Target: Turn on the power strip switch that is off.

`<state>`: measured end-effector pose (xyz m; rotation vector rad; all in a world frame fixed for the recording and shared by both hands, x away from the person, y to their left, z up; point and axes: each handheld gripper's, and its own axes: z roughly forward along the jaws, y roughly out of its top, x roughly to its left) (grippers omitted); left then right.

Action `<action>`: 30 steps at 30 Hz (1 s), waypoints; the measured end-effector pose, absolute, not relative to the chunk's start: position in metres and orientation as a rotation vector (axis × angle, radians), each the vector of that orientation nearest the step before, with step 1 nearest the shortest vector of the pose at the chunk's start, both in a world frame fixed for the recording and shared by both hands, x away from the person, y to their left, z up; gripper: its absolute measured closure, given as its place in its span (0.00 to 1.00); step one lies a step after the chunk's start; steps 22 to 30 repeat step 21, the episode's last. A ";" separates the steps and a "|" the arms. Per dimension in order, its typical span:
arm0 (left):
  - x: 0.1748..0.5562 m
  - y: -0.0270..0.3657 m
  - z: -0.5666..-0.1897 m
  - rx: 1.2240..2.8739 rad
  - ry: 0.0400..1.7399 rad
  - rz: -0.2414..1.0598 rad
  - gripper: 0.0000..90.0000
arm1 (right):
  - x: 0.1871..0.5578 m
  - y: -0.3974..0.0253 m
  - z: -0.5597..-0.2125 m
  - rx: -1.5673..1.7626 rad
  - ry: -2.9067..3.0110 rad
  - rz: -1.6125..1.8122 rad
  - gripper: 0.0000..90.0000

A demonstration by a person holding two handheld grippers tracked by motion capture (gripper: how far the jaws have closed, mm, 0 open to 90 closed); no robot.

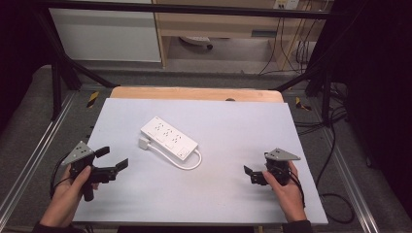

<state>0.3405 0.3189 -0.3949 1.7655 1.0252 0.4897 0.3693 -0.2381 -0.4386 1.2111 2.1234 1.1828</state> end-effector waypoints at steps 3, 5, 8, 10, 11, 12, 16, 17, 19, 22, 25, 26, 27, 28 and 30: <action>0.336 0.322 -0.402 1.785 1.034 0.487 0.09 | 0.370 -0.238 -0.439 1.211 2.126 1.182 0.03; 0.333 0.322 -0.408 1.819 1.031 0.479 0.09 | 0.370 -0.238 -0.439 1.206 2.131 1.179 0.03; 0.330 0.317 -0.417 1.851 1.028 0.469 0.09 | 0.370 -0.237 -0.440 1.206 2.132 1.175 0.03; 0.328 0.312 -0.423 1.883 1.020 0.448 0.09 | 0.370 -0.237 -0.440 1.209 2.134 1.171 0.03; 0.327 0.309 -0.426 1.909 1.012 0.430 0.09 | 0.370 -0.237 -0.441 1.214 2.132 1.167 0.03; 0.326 0.306 -0.429 1.932 1.001 0.416 0.09 | 0.371 -0.238 -0.441 1.223 2.132 1.162 0.03; 0.322 0.299 -0.437 1.997 0.971 0.399 0.09 | 0.373 -0.239 -0.447 1.278 2.133 1.100 0.03; 0.321 0.297 -0.437 2.003 0.964 0.399 0.09 | 0.374 -0.239 -0.449 1.306 2.127 1.082 0.03; 0.320 0.293 -0.438 2.015 0.959 0.391 0.09 | 0.378 -0.240 -0.454 1.330 2.114 1.017 0.03; 0.320 0.289 -0.439 2.034 0.951 0.387 0.09 | 0.384 -0.238 -0.461 1.388 2.082 0.920 0.03; 0.320 0.289 -0.439 2.034 0.951 0.387 0.09 | 0.384 -0.238 -0.461 1.388 2.082 0.920 0.03; 0.320 0.289 -0.439 2.034 0.951 0.387 0.09 | 0.384 -0.238 -0.461 1.388 2.082 0.920 0.03; 0.320 0.289 -0.439 2.034 0.951 0.387 0.09 | 0.384 -0.238 -0.461 1.388 2.082 0.920 0.03; 0.320 0.289 -0.439 2.034 0.951 0.387 0.09 | 0.384 -0.238 -0.461 1.388 2.082 0.920 0.03; 0.320 0.289 -0.439 2.034 0.951 0.387 0.09 | 0.384 -0.238 -0.461 1.388 2.082 0.920 0.03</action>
